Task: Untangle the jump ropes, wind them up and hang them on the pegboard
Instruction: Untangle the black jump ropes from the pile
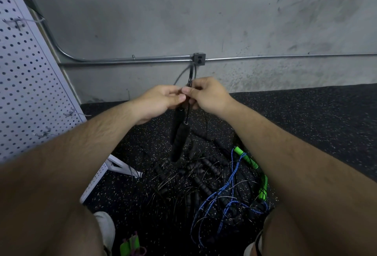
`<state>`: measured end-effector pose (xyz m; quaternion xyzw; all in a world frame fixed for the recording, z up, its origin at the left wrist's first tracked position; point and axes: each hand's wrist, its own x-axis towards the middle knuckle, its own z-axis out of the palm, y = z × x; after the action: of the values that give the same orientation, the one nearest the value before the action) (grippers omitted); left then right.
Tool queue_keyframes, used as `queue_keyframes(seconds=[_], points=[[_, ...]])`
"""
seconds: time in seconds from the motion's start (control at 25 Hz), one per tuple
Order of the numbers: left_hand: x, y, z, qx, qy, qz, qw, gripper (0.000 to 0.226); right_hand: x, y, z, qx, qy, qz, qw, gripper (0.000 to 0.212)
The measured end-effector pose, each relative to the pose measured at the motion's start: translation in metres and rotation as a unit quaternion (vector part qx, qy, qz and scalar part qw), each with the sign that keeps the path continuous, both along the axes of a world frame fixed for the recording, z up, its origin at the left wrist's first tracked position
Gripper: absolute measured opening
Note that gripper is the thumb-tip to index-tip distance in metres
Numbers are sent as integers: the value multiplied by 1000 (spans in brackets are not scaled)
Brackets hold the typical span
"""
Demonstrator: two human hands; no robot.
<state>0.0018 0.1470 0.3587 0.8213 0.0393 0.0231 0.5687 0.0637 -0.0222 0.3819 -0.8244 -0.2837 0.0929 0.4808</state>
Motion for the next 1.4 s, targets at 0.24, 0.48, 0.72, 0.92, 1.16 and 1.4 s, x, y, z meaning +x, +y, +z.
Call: queue_keyframes(seconds=[0.24,0.48,0.72,0.92,1.16,1.4], points=[[-2,-7,-3,-11,-31,-6,999,8,0,2,4,36,6,-9,999,22],[-2,-13,-3,-44,-40,29,998,8,-2,-1,9,74,28,-68,995,30],[-4,-15,-5,-16,-17,21,1000,10,-2,-2,14,140,42,-102,984,30],[-2,-18,-2,-17,-49,89,995,3,3,-5,7,144,59,-93,983,38],[2,-8,16,-86,-93,179,976,4,-22,-6,-15,17,-160,-133,978,40],[2,6,25,-208,-80,228,948,18,-42,22,-52,-241,-257,-123,928,120]])
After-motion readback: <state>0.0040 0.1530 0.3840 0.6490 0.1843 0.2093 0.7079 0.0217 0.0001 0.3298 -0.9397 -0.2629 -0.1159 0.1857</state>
